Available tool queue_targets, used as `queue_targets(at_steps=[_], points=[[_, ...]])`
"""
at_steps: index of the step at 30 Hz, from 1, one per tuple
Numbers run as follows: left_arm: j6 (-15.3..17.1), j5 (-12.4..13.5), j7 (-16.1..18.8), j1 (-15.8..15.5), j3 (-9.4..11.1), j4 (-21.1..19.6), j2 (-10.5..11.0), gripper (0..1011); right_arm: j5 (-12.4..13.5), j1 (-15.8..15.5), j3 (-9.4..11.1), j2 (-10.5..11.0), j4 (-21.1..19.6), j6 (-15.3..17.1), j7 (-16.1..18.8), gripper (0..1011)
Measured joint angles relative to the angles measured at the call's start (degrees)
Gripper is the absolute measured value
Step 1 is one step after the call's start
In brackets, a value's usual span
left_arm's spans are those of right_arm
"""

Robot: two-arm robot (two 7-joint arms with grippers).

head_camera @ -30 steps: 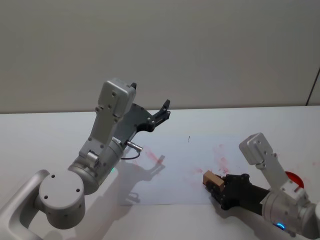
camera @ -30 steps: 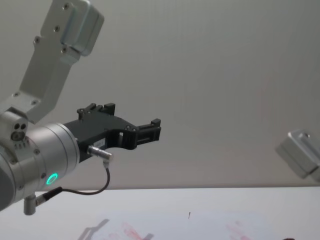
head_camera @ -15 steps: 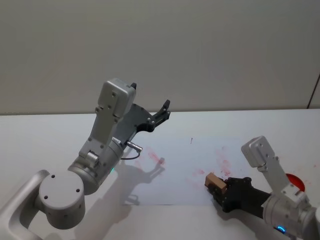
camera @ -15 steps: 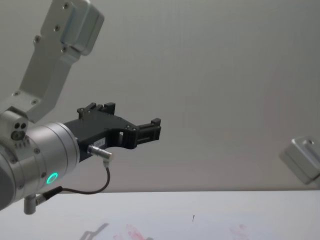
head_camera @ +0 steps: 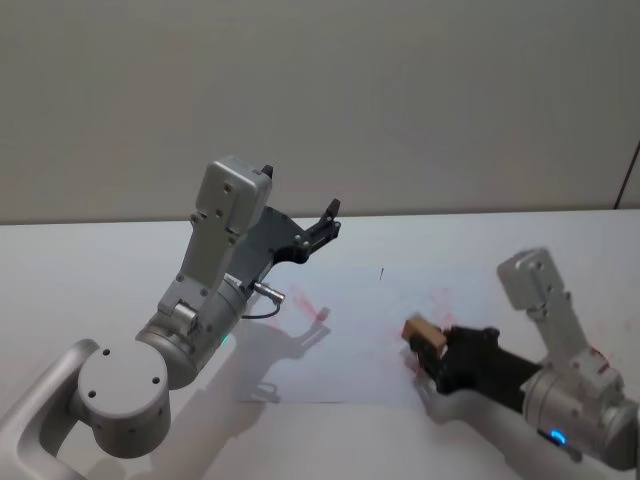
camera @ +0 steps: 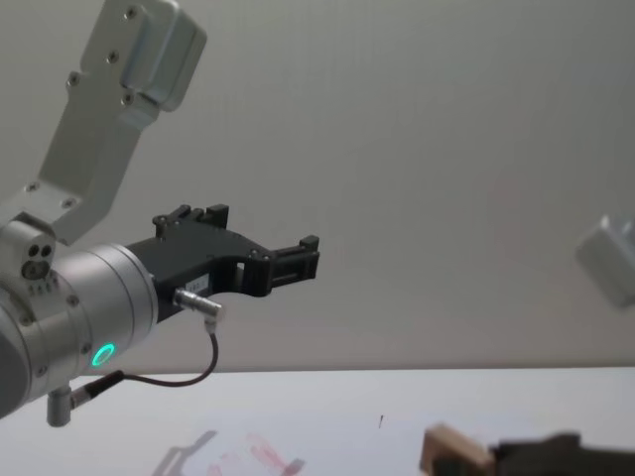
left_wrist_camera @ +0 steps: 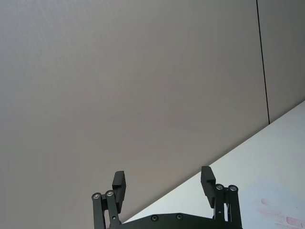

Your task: Use the one hand to pick up the stamp and affix it onto the A4 paper.

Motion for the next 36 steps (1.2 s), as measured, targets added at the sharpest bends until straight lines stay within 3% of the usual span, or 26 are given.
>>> queue_targets(at_steps=[11,16,27,36], points=[[0.00,0.00,0.00,0.00,0.00,0.00,0.00,1001,6.11,0.12,2.17,0.59,-3.86,-5.38,-3.26,218],[0.00,0.00,0.00,0.00,0.00,0.00,0.00,1001,8.83,-1.37,3.92,2.29,-5.98,-7.10,-6.28,217],[0.00,0.00,0.00,0.00,0.00,0.00,0.00,1001,11.65,-5.99,7.61,7.37,-8.92,-5.95,-12.06,217],[0.00,0.00,0.00,0.00,0.00,0.00,0.00,1001,12.10,-7.89,9.11,9.93,-9.41,-3.61,-13.52,218]])
